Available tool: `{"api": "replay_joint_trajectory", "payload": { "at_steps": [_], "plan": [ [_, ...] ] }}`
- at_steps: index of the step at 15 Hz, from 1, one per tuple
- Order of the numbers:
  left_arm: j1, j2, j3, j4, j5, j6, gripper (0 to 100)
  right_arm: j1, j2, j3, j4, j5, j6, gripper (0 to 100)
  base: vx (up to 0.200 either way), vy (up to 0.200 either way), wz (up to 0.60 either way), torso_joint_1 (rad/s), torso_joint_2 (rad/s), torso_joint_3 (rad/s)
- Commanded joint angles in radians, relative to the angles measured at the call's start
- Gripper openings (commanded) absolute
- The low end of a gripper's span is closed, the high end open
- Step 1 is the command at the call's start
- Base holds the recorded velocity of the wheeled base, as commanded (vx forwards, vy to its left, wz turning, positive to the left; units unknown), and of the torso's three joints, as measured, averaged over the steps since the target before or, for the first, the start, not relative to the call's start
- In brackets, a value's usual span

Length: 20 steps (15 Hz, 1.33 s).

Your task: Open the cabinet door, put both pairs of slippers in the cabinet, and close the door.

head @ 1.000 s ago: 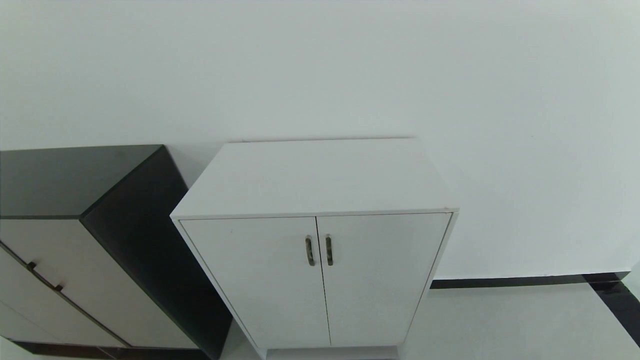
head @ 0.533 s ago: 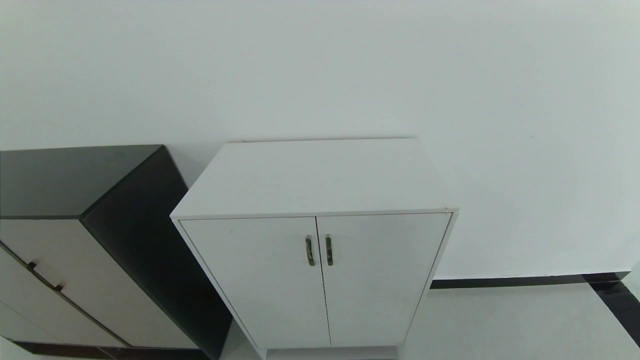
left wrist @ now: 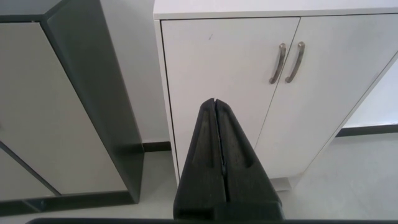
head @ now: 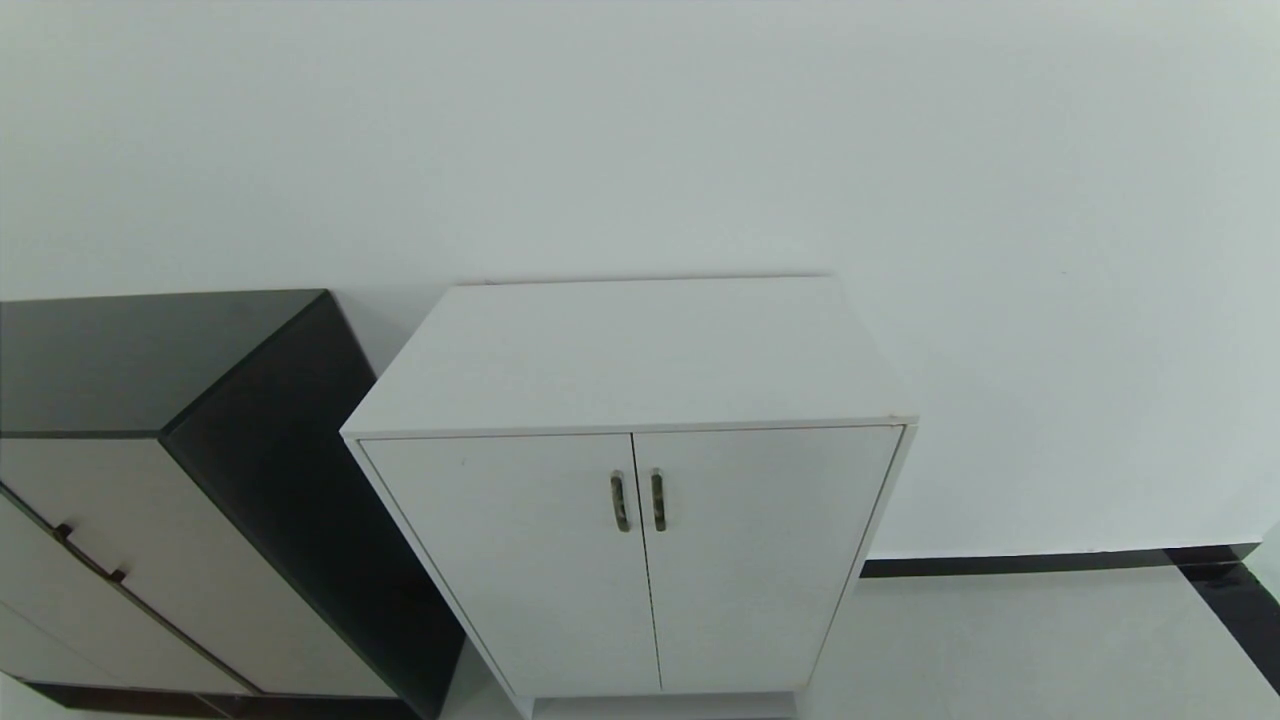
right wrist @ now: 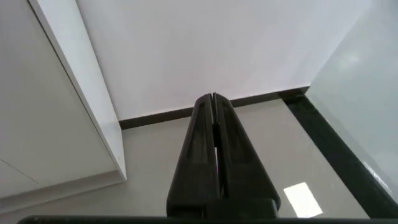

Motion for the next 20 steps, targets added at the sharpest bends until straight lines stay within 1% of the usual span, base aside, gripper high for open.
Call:
{"api": "replay_joint_trajectory", "payload": {
  "at_steps": [1, 2, 5, 6, 8, 9, 10, 12, 14, 18, 20],
  "plan": [
    [0.000, 0.000, 0.000, -0.001, 0.000, -0.001, 0, 0.021, -0.021, 0.004, -0.001, 0.078, 0.009, 0, 0.000, 0.000, 0.00, 0.000, 0.00, 0.000],
    [0.000, 0.000, 0.000, 0.000, 0.000, -0.001, 0, 0.050, -0.075, 0.007, -0.004, 0.216, 0.026, 0, 0.000, 0.000, 0.00, 0.000, 0.00, 0.000],
    [0.000, 0.000, 0.000, -0.001, 0.000, -0.001, 0, 0.047, -0.075, 0.033, -0.064, 0.232, 0.026, 0, 0.000, 0.000, 0.00, 0.000, 0.00, 0.000],
    [0.000, 0.000, 0.000, 0.000, 0.000, -0.001, 0, 0.047, -0.075, 0.034, -0.064, 0.233, 0.031, 0, 0.000, 0.000, 0.00, 0.000, 0.00, 0.000],
    [0.000, 0.000, 0.000, 0.000, 0.000, -0.001, 0, 0.047, -0.075, 0.034, -0.062, 0.312, 0.046, 0, 0.000, 0.000, 0.00, 0.000, 0.00, 0.000],
    [0.000, 0.000, 0.000, 0.000, 0.000, -0.001, 0, 0.047, -0.075, 0.039, -0.067, 0.316, 0.040, 0, 0.000, 0.000, 0.00, 0.000, 0.00, 0.000],
    [0.000, 0.000, 0.000, 0.000, 0.000, -0.001, 0, 0.046, -0.075, 0.073, -0.096, 0.290, 0.022, 0, 0.000, 0.000, 0.00, 0.000, 0.00, 0.000],
    [0.000, 0.000, 0.000, 0.000, 0.000, 0.001, 0, 0.044, -0.075, 0.073, -0.096, 0.247, 0.092, 0, 0.000, 0.000, 0.00, 0.000, 0.00, 0.000],
    [0.000, 0.000, 0.000, -0.001, 0.000, -0.001, 0, 0.042, -0.073, 0.069, -0.091, 0.241, 0.060, 0, 0.000, 0.000, 0.00, 0.000, 0.00, 0.000],
    [0.000, 0.000, 0.000, 0.000, 0.000, -0.002, 0, -0.010, 0.006, 0.071, -0.093, 0.239, 0.060, 0, 0.000, 0.000, 0.00, 0.000, 0.00, 0.000],
    [0.000, 0.000, 0.000, 0.000, 0.000, -0.001, 0, -0.010, 0.006, 0.071, -0.093, 0.241, 0.060, 0, 0.000, 0.000, 0.00, 0.000, 0.00, 0.000]
  ]
}}
